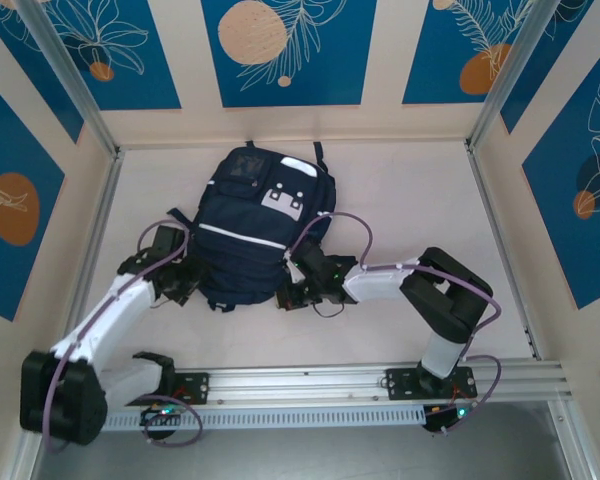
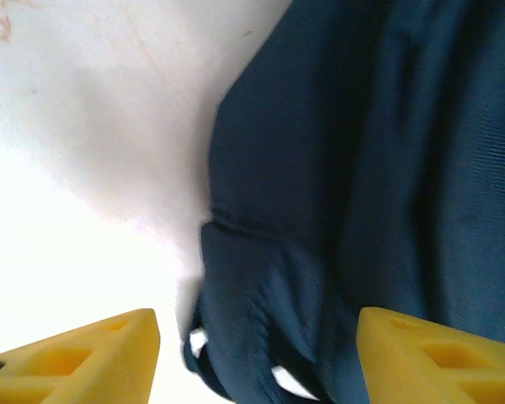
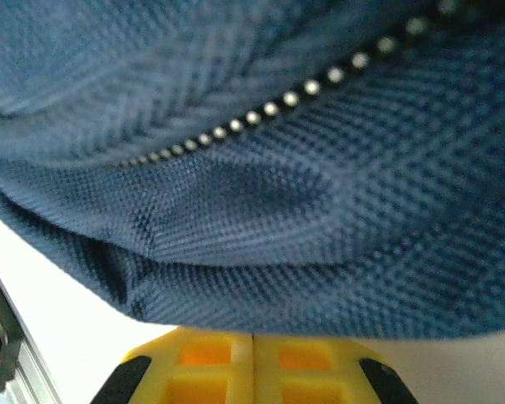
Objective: Pack the student bag
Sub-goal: Zip the student bag at the center of the table.
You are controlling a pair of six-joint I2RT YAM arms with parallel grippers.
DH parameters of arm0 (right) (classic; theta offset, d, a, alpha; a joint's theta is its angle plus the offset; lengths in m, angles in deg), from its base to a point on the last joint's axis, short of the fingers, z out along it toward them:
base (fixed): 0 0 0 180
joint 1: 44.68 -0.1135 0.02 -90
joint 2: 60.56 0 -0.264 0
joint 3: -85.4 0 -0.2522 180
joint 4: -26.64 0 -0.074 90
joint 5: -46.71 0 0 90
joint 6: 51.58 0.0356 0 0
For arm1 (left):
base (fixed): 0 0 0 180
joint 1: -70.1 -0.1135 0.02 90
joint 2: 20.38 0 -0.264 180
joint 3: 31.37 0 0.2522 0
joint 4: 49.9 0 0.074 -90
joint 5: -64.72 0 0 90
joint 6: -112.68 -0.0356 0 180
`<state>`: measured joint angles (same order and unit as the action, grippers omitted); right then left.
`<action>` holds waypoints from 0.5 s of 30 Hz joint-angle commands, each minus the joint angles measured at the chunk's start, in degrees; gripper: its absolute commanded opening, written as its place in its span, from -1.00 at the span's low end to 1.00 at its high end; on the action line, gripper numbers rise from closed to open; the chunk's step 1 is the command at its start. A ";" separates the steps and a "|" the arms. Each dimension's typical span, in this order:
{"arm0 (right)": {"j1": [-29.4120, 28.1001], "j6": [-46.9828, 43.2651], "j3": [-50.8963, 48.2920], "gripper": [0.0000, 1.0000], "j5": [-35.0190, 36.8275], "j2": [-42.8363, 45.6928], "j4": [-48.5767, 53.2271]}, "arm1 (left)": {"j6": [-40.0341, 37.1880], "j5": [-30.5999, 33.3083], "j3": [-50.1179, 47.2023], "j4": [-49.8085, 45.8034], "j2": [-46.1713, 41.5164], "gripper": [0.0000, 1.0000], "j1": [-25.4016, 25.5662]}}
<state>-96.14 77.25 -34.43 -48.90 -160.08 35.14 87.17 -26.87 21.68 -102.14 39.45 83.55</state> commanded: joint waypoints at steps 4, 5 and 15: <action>-1.87 3.20 1.71 -1.00 -3.55 -3.99 0.01 | 19.75 -1.17 -6.44 0.26 -13.38 0.34 9.32; -1.89 3.32 1.90 -1.00 -3.54 -4.14 -0.01 | 21.77 0.16 -6.59 1.15 -13.68 0.34 11.86; -1.98 4.32 1.85 -1.00 -3.71 -2.97 -0.71 | 31.97 6.42 -6.40 20.41 4.66 0.25 28.16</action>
<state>-97.24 80.48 -32.90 -49.77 -162.53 32.58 112.31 -22.85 15.91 -89.74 41.04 110.24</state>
